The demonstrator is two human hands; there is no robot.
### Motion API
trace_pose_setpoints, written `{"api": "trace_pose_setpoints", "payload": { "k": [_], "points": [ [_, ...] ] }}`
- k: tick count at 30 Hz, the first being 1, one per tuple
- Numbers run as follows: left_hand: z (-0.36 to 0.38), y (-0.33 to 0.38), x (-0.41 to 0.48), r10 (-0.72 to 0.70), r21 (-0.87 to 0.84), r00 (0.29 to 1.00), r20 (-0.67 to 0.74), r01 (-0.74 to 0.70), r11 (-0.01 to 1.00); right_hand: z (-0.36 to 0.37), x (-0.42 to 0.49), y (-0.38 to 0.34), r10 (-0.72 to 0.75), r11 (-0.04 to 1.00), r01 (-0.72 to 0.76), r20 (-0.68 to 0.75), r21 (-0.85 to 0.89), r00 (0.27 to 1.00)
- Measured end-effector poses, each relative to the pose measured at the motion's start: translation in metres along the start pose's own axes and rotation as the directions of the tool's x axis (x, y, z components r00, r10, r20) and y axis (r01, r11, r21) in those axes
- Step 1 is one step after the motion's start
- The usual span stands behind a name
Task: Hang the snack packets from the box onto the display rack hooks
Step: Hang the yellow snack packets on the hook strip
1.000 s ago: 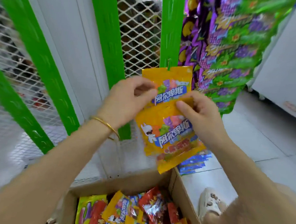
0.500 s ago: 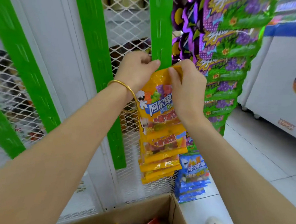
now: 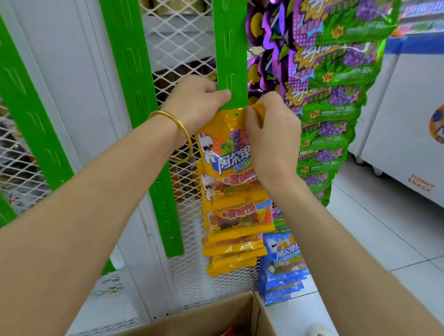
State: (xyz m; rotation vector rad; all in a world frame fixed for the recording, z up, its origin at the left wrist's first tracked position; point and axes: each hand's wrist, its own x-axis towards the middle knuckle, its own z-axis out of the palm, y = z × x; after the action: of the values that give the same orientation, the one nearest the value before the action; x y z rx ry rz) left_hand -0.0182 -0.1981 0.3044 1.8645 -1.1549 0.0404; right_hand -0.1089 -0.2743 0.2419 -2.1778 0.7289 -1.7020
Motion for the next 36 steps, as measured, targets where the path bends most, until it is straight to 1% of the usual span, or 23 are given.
{"api": "trace_pose_setpoints", "payload": {
  "k": [4, 11, 17, 19, 22, 23, 24, 25, 27, 28, 29, 30, 31, 32, 33, 34, 36],
  "points": [
    [0.0, -0.003, 0.0, -0.003, 0.015, 1.0, -0.013, 0.003, 1.0, 0.001, -0.009, 0.001, 0.004, 0.999, -0.004, 0.013, 0.033, 1.0],
    [0.001, -0.01, -0.007, 0.0, -0.056, 0.999, -0.033, -0.002, 0.998, 0.004, -0.025, 0.012, 0.011, 0.998, -0.015, 0.078, 0.055, 0.997],
    [0.004, -0.013, -0.016, 0.034, -0.074, 0.995, -0.095, -0.041, 0.996, -0.004, -0.031, 0.007, 0.048, 0.992, -0.059, 0.101, 0.107, 0.994],
    [0.006, -0.017, -0.029, 0.074, -0.048, 0.984, -0.164, -0.083, 0.995, -0.012, -0.037, 0.006, 0.048, 0.998, -0.052, 0.092, 0.038, 0.995],
    [0.016, -0.034, -0.067, 0.181, 0.04, 0.932, -0.314, -0.177, 0.983, -0.026, -0.059, 0.01, -0.041, 0.977, 0.03, -0.044, -0.213, 0.998],
    [0.021, -0.043, -0.085, 0.206, 0.06, 0.917, -0.343, -0.197, 0.978, -0.029, -0.071, 0.013, -0.064, 0.97, 0.046, -0.07, -0.237, 0.996],
    [0.028, -0.054, -0.103, 0.223, 0.069, 0.912, -0.344, -0.213, 0.975, -0.031, -0.084, 0.016, -0.07, 0.974, 0.057, -0.055, -0.218, 0.996],
    [0.035, -0.066, -0.12, 0.23, 0.066, 0.919, -0.32, -0.22, 0.973, -0.031, -0.099, 0.019, -0.063, 0.982, 0.061, -0.007, -0.178, 0.998],
    [0.049, -0.093, -0.152, 0.191, 0.037, 0.957, -0.217, -0.187, 0.982, -0.027, -0.131, 0.027, -0.032, 0.991, 0.054, 0.18, -0.119, 0.983],
    [0.056, -0.109, -0.169, 0.152, 0.026, 0.978, -0.146, -0.15, 0.988, -0.021, -0.15, 0.033, -0.011, 0.993, 0.047, 0.313, -0.108, 0.95],
    [0.062, -0.125, -0.183, 0.105, 0.02, 0.992, -0.07, -0.103, 0.994, -0.015, -0.168, 0.041, 0.021, 0.995, 0.026, 0.466, -0.094, 0.884],
    [0.067, -0.142, -0.197, 0.055, 0.029, 0.999, 0.004, -0.055, 0.998, -0.008, -0.186, 0.049, 0.062, 0.996, -0.012, 0.622, -0.085, 0.781],
    [0.071, -0.16, -0.21, 0.004, 0.056, 0.998, 0.064, -0.008, 0.998, 0.0, -0.205, 0.059, 0.097, 0.995, -0.045, 0.753, -0.09, 0.651],
    [0.074, -0.177, -0.221, -0.043, 0.094, 0.993, 0.107, 0.033, 0.995, 0.009, -0.222, 0.068, 0.117, 0.993, -0.057, 0.843, -0.102, 0.525],
    [0.076, -0.193, -0.228, -0.09, 0.13, 0.987, 0.133, 0.073, 0.989, 0.017, -0.239, 0.076, 0.132, 0.991, -0.056, 0.902, -0.119, 0.411],
    [0.077, -0.205, -0.232, -0.136, 0.156, 0.979, 0.152, 0.112, 0.981, 0.026, -0.255, 0.082, 0.143, 0.99, -0.05, 0.938, -0.134, 0.314],
    [0.081, -0.219, -0.234, -0.212, 0.162, 0.958, 0.191, 0.182, 0.97, 0.041, -0.289, 0.095, 0.169, 0.984, -0.077, 0.973, -0.158, 0.16]
  ]
}}
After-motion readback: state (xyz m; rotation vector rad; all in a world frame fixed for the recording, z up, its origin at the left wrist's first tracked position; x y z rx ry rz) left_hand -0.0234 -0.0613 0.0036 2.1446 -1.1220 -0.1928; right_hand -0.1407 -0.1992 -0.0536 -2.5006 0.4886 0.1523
